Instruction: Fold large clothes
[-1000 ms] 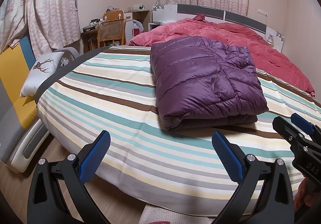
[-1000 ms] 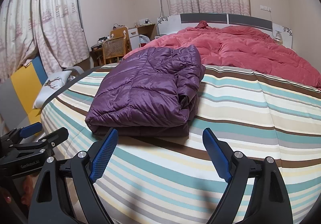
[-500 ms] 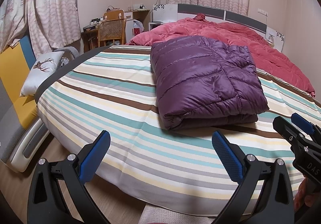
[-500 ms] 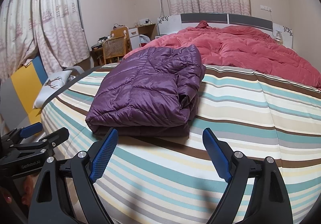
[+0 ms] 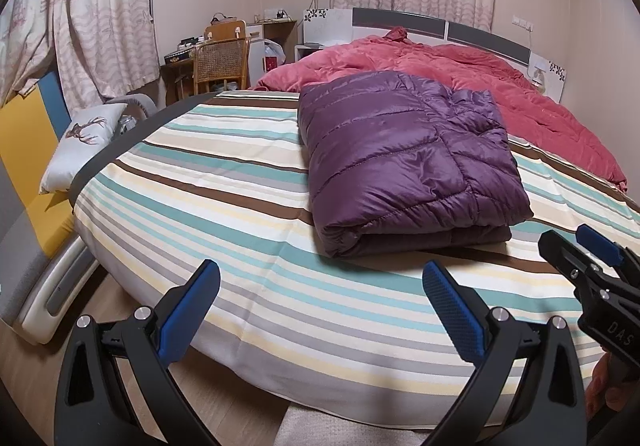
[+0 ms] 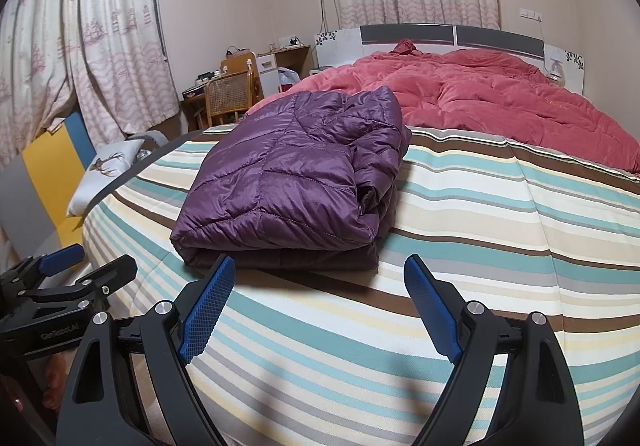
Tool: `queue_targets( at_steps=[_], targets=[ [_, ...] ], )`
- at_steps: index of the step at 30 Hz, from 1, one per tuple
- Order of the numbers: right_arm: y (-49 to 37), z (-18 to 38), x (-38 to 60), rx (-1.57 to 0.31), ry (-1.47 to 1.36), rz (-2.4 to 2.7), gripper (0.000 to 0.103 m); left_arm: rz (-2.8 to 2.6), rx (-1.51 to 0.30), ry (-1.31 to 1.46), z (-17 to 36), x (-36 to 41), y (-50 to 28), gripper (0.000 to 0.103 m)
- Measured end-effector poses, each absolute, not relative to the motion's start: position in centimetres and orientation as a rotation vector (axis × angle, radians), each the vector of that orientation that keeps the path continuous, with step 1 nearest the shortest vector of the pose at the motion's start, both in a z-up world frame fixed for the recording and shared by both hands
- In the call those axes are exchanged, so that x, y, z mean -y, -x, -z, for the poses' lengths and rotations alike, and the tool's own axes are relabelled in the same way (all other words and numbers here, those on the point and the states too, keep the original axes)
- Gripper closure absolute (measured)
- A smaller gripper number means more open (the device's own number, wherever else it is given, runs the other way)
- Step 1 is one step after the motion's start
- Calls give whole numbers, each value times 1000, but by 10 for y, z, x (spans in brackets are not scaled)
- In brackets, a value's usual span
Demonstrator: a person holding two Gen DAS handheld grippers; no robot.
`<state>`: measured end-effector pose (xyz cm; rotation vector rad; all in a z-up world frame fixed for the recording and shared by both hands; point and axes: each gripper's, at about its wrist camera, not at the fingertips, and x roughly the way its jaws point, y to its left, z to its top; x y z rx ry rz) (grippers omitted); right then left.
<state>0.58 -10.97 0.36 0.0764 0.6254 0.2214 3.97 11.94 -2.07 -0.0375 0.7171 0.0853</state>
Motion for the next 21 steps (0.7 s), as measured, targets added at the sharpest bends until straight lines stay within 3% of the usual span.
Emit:
queue_targets(
  at_steps=[21],
  targets=[
    [-7,-1,109,-629,-80,-225,17,-94,-753,37,26,-117,-42,2]
  ],
)
